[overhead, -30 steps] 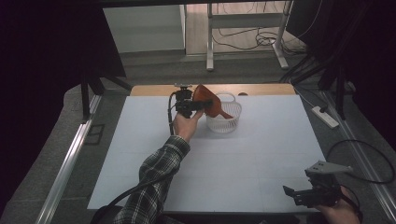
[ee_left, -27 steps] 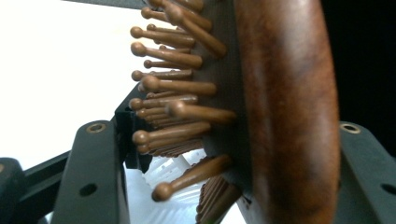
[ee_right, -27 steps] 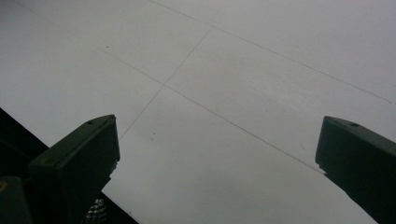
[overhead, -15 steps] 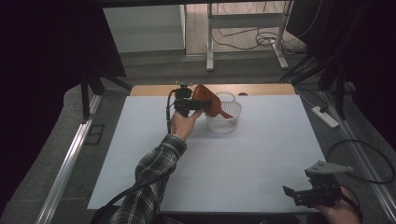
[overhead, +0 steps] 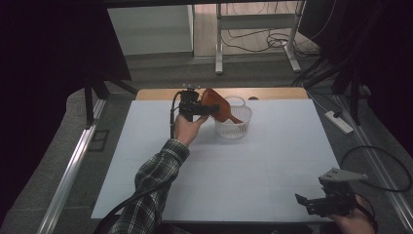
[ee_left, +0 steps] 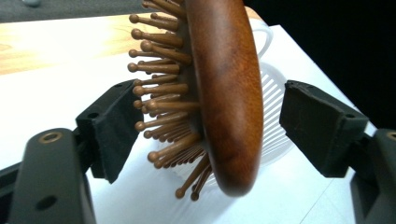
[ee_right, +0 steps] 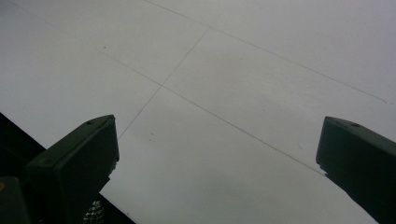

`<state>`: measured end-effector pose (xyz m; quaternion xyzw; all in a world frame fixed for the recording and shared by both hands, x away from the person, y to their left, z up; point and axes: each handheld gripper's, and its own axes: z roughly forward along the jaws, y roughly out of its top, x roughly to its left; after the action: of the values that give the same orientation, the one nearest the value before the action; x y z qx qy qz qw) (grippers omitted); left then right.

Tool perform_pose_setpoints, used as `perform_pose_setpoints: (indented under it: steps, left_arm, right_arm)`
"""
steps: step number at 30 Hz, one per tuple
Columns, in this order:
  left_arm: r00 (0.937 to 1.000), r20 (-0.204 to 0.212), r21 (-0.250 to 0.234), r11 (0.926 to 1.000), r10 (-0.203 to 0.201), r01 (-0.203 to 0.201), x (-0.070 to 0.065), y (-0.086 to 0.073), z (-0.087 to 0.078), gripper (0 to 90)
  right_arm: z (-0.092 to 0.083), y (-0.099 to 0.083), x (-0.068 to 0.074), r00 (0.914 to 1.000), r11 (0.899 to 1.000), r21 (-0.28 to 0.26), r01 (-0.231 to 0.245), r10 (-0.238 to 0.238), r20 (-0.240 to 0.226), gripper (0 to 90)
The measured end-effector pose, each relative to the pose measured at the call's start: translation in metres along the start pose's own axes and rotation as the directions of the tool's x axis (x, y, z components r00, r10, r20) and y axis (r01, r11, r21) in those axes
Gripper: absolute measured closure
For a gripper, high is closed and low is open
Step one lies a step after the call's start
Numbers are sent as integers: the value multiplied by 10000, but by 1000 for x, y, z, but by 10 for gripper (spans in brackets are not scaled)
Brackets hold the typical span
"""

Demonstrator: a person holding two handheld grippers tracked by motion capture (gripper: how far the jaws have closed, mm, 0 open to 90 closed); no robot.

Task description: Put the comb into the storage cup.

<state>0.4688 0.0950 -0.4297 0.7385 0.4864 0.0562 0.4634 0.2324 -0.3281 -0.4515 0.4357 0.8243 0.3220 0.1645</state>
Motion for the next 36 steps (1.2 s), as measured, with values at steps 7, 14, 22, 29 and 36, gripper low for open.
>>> perform_pose_setpoints:
  steps: [7,14,22,29,36]
  left_arm:
    - [9994,-150,29,9996,298,-298,0,-1,-6,175]
    - [9971,-286,65,9975,698,-697,-1,-2,-13,142]
    - [9953,-329,212,9956,915,-908,1,-4,-19,119]
    - [9964,-270,186,9966,806,-802,4,-6,-25,116]
    - [9933,-287,347,9932,1123,-1113,4,-11,-27,96]
  right_arm:
    - [0,0,0,10000,10000,21,28,-28,33,0]
    - [0,0,1,10000,10000,25,76,-76,16,0]
    - [0,0,1,9999,9999,49,99,-99,32,0]
    - [0,0,1,9999,9999,42,101,-101,38,0]
    - [0,0,2,9999,9999,49,123,-124,70,0]
